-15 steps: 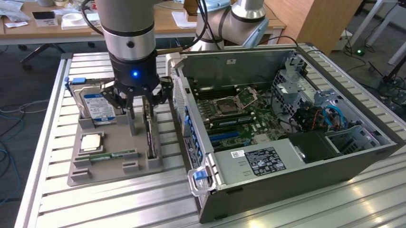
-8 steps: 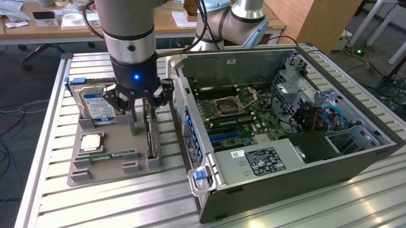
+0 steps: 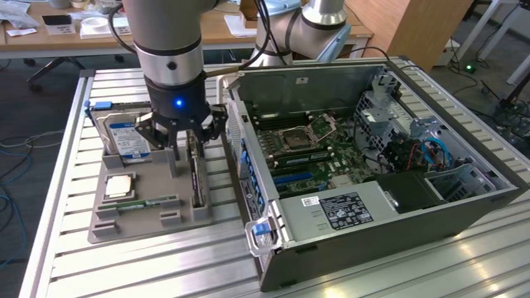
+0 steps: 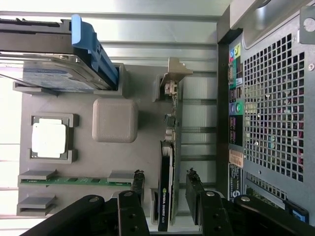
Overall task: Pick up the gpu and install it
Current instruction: 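Pick up the gpu and move the gpu toward the slot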
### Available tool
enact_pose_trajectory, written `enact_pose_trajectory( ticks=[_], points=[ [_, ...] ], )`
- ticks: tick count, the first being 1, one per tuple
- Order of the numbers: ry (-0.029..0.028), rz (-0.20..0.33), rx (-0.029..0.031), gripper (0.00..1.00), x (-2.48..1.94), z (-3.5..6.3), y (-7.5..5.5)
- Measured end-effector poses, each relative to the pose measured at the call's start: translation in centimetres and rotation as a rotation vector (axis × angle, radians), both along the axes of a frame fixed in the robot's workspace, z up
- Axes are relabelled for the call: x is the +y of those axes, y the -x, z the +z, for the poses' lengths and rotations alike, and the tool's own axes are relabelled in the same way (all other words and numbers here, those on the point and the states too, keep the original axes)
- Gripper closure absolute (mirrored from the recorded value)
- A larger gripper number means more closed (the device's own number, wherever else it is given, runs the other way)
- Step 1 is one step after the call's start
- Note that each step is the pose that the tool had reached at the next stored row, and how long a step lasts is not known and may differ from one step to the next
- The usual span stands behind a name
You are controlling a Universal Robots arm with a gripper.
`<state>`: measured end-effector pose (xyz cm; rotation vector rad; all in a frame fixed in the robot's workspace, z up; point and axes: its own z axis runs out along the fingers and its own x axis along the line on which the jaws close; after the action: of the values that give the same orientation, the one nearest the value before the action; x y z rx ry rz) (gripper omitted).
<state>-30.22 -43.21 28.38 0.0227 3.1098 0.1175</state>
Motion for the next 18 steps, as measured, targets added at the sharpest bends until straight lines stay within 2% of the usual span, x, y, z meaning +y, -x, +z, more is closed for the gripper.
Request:
enact_pose_trajectory(
  ticks=[18],
  points=[
    [0.0000, 0.000, -0.0032, 0.53, 0.00, -0.94, 0.00]
  ],
)
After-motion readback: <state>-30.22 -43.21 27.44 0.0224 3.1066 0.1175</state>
